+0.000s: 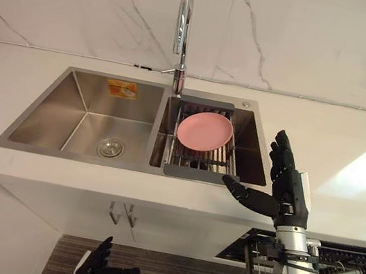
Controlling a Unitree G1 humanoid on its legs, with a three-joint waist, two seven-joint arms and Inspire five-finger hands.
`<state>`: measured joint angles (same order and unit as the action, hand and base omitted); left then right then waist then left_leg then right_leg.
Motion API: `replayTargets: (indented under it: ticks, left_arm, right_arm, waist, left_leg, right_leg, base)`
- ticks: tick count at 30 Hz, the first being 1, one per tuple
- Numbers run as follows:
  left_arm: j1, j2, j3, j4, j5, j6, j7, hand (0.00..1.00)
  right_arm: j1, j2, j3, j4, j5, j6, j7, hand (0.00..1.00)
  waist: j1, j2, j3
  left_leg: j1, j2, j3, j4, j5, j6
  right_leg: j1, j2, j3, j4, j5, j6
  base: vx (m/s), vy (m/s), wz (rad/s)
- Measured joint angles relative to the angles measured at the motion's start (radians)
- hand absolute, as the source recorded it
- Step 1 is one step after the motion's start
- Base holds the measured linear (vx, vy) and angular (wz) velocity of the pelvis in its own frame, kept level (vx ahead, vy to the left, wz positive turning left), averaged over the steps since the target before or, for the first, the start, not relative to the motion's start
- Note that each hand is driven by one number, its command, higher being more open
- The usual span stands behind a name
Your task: Walk over to the sink, pick up the cup, carry it to the dishwasher, place the cup inside the dishwasher, then close the dishwasher door
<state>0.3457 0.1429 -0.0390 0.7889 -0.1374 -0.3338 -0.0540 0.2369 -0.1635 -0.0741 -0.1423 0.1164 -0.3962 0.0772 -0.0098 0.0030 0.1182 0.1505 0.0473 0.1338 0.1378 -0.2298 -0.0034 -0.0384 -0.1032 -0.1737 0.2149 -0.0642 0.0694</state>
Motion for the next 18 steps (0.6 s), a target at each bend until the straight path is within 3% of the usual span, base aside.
replayTargets:
  ticks: [5, 6, 18]
  left_arm:
    - [0.0, -0.006, 0.014, 0.006, 0.021, -0.01, -0.017, 1.0]
    - [-0.013, 0.011, 0.011, 0.043, 0.06, -0.014, -0.017, 1.0]
    - [-0.02, 0.008, 0.013, 0.072, 0.06, -0.013, -0.014, 1.0]
  right_arm:
    - [-0.026, -0.007, 0.0, -0.01, -0.002, 0.034, -0.004, 1.0]
    - [-0.05, -0.017, 0.0, 0.082, -0.002, 0.102, 0.002, 1.0]
    - [-0.044, -0.007, -0.001, 0.088, -0.003, 0.102, -0.022, 1.0]
  waist:
    - [0.006, 0.006, -0.017]
    - [0.011, 0.005, -0.028]
    - [0.003, 0.017, -0.033]
  left_leg:
    - [-0.001, 0.013, 0.003, -0.04, 0.017, -0.023]
    - [0.006, 0.027, 0.024, -0.143, 0.114, -0.041]
    - [0.006, 0.032, 0.044, -0.148, 0.111, -0.046]
  right_leg:
    - [0.03, 0.028, -0.003, -0.113, 0.054, 0.0]
    - [0.073, 0.067, -0.004, -0.272, 0.156, -0.04]
    - [0.076, 0.075, 0.007, -0.3, 0.168, -0.042]
  base:
    - [0.07, -0.022, 0.0]
    - [0.0, 0.0, 0.0]
    - [0.0, -0.001, -0.04]
